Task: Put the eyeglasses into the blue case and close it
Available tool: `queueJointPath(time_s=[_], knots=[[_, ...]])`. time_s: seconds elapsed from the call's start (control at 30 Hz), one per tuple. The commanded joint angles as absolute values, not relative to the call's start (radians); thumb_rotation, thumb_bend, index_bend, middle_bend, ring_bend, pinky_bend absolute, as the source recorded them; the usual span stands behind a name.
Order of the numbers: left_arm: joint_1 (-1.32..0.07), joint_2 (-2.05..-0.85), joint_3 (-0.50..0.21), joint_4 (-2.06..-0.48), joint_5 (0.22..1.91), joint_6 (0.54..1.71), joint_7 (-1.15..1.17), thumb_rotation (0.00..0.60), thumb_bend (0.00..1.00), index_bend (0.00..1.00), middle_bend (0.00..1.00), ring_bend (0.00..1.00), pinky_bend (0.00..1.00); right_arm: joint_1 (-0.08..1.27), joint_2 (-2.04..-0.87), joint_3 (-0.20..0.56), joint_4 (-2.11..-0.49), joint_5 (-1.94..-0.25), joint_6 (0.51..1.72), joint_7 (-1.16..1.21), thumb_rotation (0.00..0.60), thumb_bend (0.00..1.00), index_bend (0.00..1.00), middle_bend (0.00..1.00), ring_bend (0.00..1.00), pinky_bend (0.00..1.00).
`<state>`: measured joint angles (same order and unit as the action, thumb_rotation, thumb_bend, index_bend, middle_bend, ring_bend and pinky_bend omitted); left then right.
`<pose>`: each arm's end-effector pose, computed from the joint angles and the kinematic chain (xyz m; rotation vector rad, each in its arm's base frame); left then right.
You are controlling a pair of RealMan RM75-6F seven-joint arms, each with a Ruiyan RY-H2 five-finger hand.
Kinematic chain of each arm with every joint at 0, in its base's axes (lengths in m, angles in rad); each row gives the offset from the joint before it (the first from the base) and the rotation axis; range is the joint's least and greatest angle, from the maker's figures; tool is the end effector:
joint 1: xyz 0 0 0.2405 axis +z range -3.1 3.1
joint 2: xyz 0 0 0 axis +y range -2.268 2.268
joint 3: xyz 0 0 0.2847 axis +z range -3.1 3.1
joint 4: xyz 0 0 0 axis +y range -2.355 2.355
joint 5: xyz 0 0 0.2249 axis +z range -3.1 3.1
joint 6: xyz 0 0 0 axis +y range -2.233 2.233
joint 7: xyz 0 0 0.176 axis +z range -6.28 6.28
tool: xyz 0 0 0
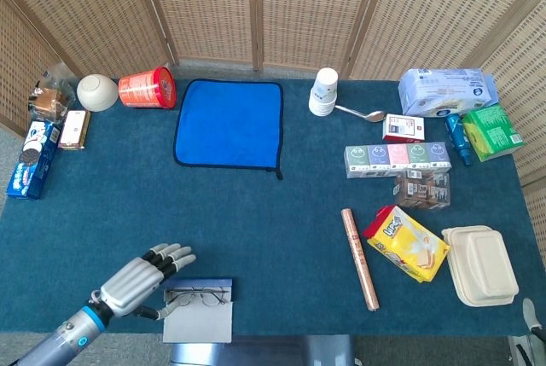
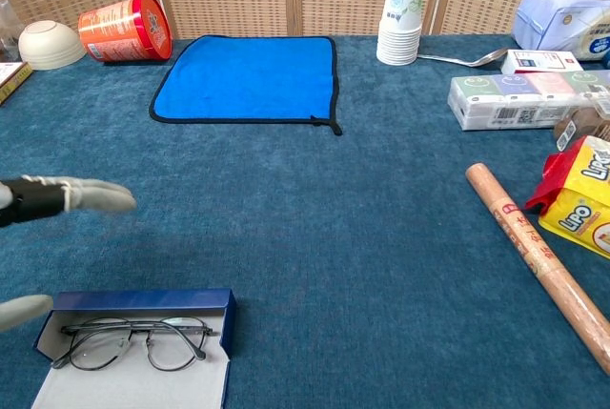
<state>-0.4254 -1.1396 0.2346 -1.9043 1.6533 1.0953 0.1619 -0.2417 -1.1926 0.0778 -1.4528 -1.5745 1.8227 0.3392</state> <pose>-0.2266 0.1966 0.0284 -2.1569 -1.0930 -0.8328 -0.3791 -0.0960 0.1989 1.0092 -0.9170 1.1119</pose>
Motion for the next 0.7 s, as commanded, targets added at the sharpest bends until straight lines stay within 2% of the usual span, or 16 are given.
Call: queueJointPath(time_s=[0.03,0.3,0.4,0.47,0.6,0.63,0.7], knots=[[-0.332,-1.185,0.257,-1.839,1.726,1.216,0.218,0.314,0.36,0.00,0.02,0.00,0.02,-0.225,-1.195,0.080,-1.444,-1.583,1.805,0.344,0.600,0.35,0.00,0.02,0.00,0.11],[-0.138,-1.316,0.280,-1.658,1.861,1.496,0.274,0.316,0.29,0.03,0.03,0.00,0.00,-0.151,-1.194,0.082,-1.419,-1.621,1.738,0.357,0.600,0.35,0.00,0.02,0.00,0.11],[-0.084,-1.363,0.284,-1.591,1.891,1.566,0.284,0.322,0.26,0.06,0.04,0.00,0.00,-0.129,-1.189,0.084,-1.415,-1.634,1.724,0.362,0.600,0.35,0.00,0.01,0.00,0.11],[-0.048,-1.393,0.288,-1.548,1.908,1.603,0.300,0.371,0.26,0.08,0.05,0.00,0.00,-0.112,-1.188,0.085,-1.409,-1.643,1.713,0.366,0.600,0.36,0.00,0.01,0.00,0.11],[0.013,-1.450,0.296,-1.464,1.933,1.653,0.334,0.559,0.26,0.13,0.06,0.00,0.01,-0.086,-1.190,0.078,-1.389,-1.659,1.693,0.386,0.600,0.36,0.00,0.01,0.00,0.11],[0.025,-1.462,0.297,-1.446,1.937,1.659,0.344,0.589,0.26,0.15,0.06,0.00,0.01,-0.082,-1.190,0.076,-1.384,-1.663,1.692,0.393,0.600,0.36,0.00,0.01,0.00,0.11],[0.048,-1.480,0.301,-1.423,1.941,1.664,0.364,0.600,0.26,0.16,0.07,0.00,0.01,-0.075,-1.191,0.072,-1.375,-1.670,1.694,0.401,0.600,0.36,0.00,0.01,0.00,0.11]])
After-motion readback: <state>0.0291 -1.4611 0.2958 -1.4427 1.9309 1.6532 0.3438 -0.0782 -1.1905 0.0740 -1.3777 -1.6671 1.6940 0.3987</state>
